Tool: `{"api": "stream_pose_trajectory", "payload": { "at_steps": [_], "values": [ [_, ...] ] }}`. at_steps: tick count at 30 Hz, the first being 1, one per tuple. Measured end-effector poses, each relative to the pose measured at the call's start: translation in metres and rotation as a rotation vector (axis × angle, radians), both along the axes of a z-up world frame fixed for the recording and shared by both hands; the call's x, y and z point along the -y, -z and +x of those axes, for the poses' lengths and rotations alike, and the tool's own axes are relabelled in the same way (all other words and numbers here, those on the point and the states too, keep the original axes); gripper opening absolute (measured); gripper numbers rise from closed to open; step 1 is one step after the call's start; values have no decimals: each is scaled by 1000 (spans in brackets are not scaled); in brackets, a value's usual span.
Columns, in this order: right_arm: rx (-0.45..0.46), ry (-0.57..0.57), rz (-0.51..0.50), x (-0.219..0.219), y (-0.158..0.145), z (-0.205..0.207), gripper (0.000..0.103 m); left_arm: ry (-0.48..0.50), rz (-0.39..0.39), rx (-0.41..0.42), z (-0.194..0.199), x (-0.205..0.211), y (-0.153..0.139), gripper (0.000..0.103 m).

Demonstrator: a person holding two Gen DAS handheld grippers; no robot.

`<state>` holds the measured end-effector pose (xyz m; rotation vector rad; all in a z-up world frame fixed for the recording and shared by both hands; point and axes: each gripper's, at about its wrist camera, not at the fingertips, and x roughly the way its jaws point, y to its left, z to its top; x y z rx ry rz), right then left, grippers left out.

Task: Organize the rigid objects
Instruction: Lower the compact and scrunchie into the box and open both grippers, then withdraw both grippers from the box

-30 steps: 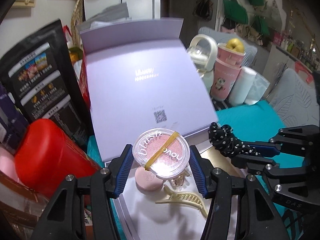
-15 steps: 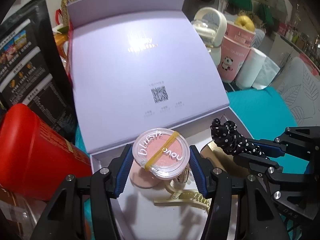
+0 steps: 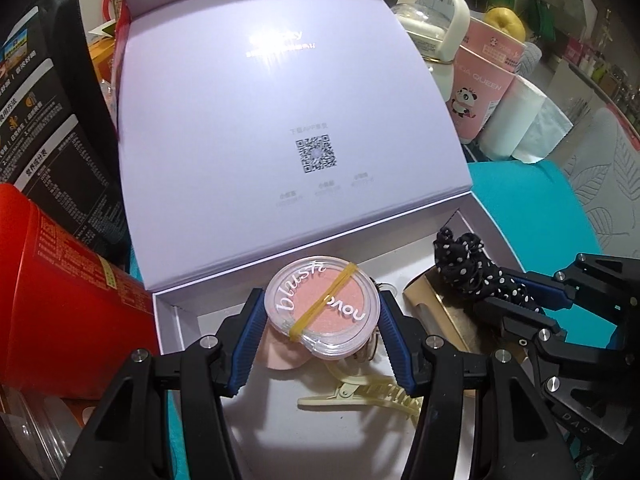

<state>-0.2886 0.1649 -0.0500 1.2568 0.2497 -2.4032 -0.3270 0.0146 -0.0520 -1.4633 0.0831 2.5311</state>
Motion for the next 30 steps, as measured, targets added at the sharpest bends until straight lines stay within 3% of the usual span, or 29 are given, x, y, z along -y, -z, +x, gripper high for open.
{"api": "stream_pose_trajectory", "payload": {
  "at_steps": [4, 6, 8, 11, 12, 30],
  "values": [
    [-4, 4, 7, 2, -4, 2, 25, -8, 21, 19, -2, -1, -2, 55],
    [-5, 8, 1, 1, -7, 4, 34, -13, 6, 4, 1, -2, -5, 55],
    [-1, 13, -5, -1, -10, 6, 42, -19, -11, -15, 4, -3, -9, 62],
    [-5, 18, -8, -3, -15, 9, 42, -33, -25, -47, 10, 0, -19, 77],
    [-6, 22, -12, -4, -17, 11, 42, -36, -32, -56, 12, 1, -21, 78],
    [-97, 49, -55, -4, -75, 52, 42, -75, -23, -191, 66, 28, -87, 78]
  ]
}}
